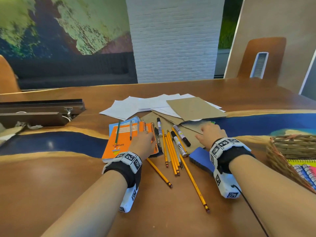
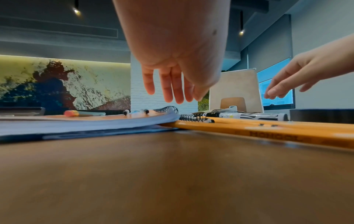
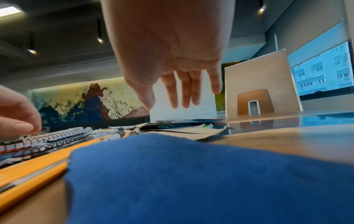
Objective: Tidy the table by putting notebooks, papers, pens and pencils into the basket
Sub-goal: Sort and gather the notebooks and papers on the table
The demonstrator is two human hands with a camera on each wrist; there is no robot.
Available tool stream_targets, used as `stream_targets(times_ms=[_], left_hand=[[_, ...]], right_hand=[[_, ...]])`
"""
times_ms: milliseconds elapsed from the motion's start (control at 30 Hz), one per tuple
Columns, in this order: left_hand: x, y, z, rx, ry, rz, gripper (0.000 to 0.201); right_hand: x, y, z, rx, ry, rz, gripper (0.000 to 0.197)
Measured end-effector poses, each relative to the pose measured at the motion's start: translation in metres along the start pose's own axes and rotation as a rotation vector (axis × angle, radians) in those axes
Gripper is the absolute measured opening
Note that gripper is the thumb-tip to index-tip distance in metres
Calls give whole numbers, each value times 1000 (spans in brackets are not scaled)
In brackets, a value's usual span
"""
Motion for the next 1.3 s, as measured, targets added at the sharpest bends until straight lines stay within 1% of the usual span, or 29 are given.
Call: stream_targets(times_ms=[100, 200, 300, 400, 433, 500, 533, 567, 600, 667, 733, 800, 833, 867, 900, 933, 967, 1033, 1100, 1133, 1200, 1233, 1300], left_hand=[[8, -4, -7, 1, 7, -55, 25], [11, -7, -9, 4, -18, -99, 24], [12, -10, -9, 5, -48, -131, 24], [13, -12, -8, -1, -62, -153, 24], [13, -13, -7, -5, -61, -156, 24], [12, -14, -7, -15, -54, -164, 24], [12, -14, -8, -19, -48, -172, 24], [13, -15, -9, -20, -42, -181, 23], [13, -16, -10, -21, -35, -188, 23], [15, -18, -12, -30, -28, -195, 23], [16, -20, -12, -31, -31, -203, 23], [15, -23, -12, -17, -28, -219, 23], [15, -24, -12, -10, -25, -230, 23], [14, -26, -11, -6, -24, -242, 24], [14, -27, -10, -4, -24, -252, 24], [14, -28, -9, -6, -25, -261, 24], [13, -30, -8, -13, -25, -272, 24], [13, -35, -9, -19, -21, -296, 24], [13, -42, -10, -18, -8, -322, 27], [12, -47, -11, -24, -2, -338, 29], [9, -59, -11, -42, 5, -382, 31], [8, -65, -12, -53, 9, -408, 33], [7, -75, -14, -73, 11, -441, 36]], right_hand=[[7, -6, -11, -29, 60, -126, 48], [11, -14, -17, -2, 117, -234, 52], [10, -21, -27, 11, 210, -234, 48], [7, -25, -34, 62, 282, -266, 54], [9, -26, -33, 102, 269, -326, 59], [10, -30, -29, 276, 227, -466, 77], [12, -31, -25, 360, 199, -500, 83], [15, -33, -23, 421, 168, -510, 84], [17, -33, -20, 472, 124, -507, 81], [18, -30, -14, 461, 80, -441, 73], [20, -20, -15, 417, 77, -348, 68], [21, -11, -19, 354, 108, -291, 61], [21, -9, -20, 330, 114, -278, 48], [21, -9, -20, 312, 104, -268, 27], [21, -9, -20, 305, 92, -260, 14], [22, -10, -21, 299, 77, -255, 21], [21, -10, -20, 308, 77, -252, 23], [20, -8, -18, 336, 51, -224, 10], [18, -2, -13, 363, 3, -168, 7], [17, 2, -11, 372, -18, -149, 12], [15, 12, -6, 406, -62, -112, 28], [13, 19, -4, 413, -89, -74, 30], [9, 28, -2, 476, -137, -31, 28]])
Point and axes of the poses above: each hand's wrist, its own x-axis towards the middle knuckle, its own z-axis out of the back of the hand, y = z × x, the point moved 5 cm from there along x, towards the middle knuckle, and after that the axes turned 5 degrees about -y, right-handed, at the moved point
